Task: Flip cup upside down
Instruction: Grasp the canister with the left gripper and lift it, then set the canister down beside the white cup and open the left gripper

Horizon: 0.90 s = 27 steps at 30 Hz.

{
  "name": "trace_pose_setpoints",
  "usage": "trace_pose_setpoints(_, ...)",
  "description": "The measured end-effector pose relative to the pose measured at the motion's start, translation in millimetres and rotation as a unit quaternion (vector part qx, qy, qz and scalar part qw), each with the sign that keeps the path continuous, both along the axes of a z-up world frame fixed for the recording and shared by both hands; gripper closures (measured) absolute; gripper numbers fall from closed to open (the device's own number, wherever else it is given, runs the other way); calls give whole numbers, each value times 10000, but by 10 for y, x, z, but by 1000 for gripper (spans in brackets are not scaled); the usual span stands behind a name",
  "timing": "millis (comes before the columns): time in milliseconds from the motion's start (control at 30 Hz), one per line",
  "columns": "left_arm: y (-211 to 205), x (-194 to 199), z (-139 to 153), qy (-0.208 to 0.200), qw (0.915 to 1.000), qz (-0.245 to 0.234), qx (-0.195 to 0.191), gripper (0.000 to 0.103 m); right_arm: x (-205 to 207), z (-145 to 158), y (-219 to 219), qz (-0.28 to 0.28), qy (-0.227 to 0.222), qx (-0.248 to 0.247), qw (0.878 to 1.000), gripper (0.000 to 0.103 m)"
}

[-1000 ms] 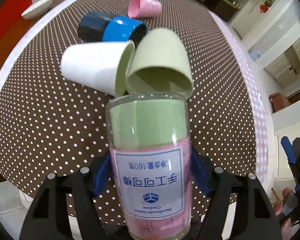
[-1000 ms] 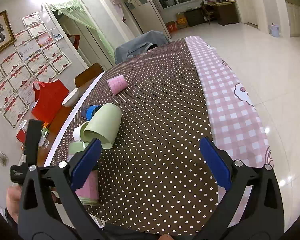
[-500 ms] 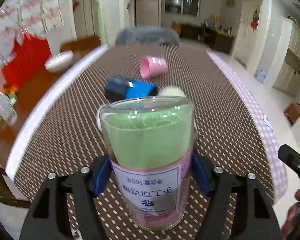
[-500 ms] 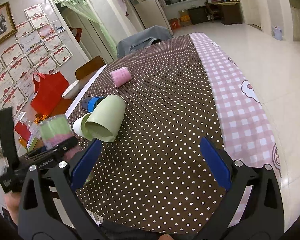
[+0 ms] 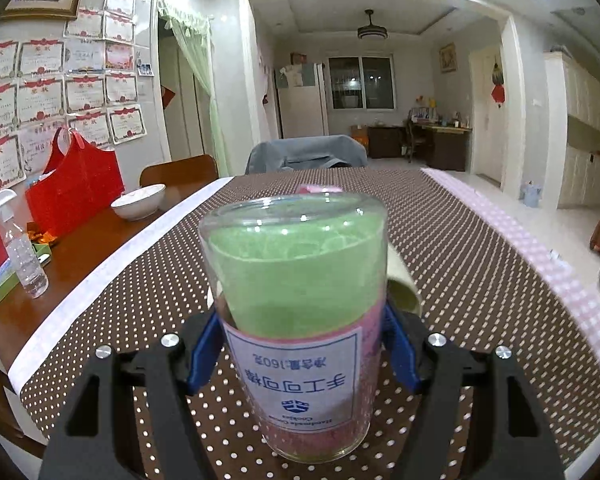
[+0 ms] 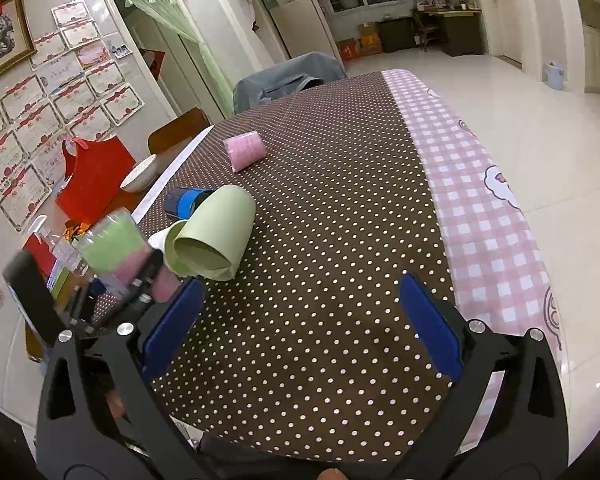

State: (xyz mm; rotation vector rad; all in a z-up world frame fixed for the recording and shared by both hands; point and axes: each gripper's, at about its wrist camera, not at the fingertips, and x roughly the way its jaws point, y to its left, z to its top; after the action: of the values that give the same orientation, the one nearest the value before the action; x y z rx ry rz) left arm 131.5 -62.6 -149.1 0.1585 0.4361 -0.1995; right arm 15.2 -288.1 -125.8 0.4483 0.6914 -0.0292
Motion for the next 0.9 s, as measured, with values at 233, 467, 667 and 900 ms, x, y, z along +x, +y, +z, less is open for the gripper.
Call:
trace_pose_setpoints(233, -18, -191, -97, -231, 9994, 31, 275, 30, 5, 18, 76, 68, 8, -35, 10000, 6)
trace_pose_setpoints(467, 92, -292, -1, -271, 9994, -12, 221, 21, 2, 41, 136, 152, -33, -22, 9999, 6)
trace_pose_setpoints(667, 217, -349, 127, -114, 9999, -67, 54, 21, -26, 82, 149, 138, -108, -9, 9998, 6)
trace_pose_setpoints(900, 415, -372, 309, 177, 9995, 55, -272, 20, -60, 152, 152, 93, -203, -33, 9997, 6)
